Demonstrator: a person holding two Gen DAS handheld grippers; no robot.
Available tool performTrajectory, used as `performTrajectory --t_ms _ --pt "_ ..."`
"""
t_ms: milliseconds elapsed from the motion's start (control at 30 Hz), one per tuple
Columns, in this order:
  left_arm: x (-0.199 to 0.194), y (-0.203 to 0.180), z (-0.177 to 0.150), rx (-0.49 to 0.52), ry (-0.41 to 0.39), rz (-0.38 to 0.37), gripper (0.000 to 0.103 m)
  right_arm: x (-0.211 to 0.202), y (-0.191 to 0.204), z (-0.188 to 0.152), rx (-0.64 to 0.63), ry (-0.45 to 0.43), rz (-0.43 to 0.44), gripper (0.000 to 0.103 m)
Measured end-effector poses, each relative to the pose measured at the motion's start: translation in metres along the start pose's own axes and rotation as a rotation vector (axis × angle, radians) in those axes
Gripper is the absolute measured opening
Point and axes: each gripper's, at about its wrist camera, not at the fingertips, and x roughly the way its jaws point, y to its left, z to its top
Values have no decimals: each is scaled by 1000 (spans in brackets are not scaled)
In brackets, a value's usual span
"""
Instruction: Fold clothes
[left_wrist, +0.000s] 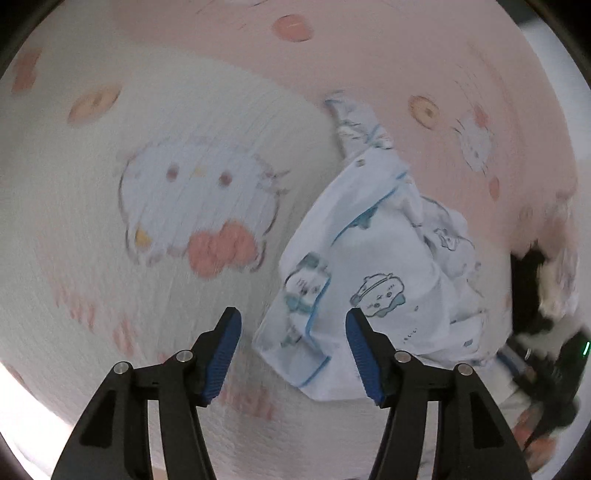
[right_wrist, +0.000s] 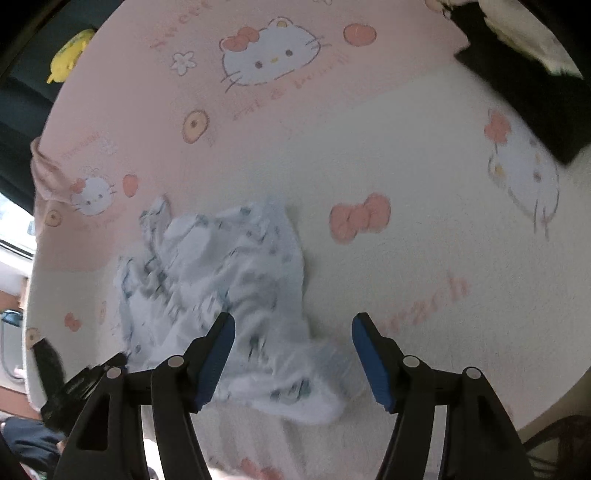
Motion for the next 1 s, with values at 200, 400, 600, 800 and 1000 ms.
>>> performTrajectory --t_ms 200,400,600,800,1000 --pt "14 8 33 38 3 -43 56 1 3 26 -22 3 -4 65" --pt "21 -7 56 49 8 -49 56 11 7 45 -17 38 -7 65" --pt "35 -15 74 71 38 -41 56 22 24 63 -86 52 -2 65" --pt "32 -19 73 70 69 -93 56 33 40 72 -147 0 6 65" --pt "56 -35 89 53 85 -104 56 55 40 74 -160 41 -41 65"
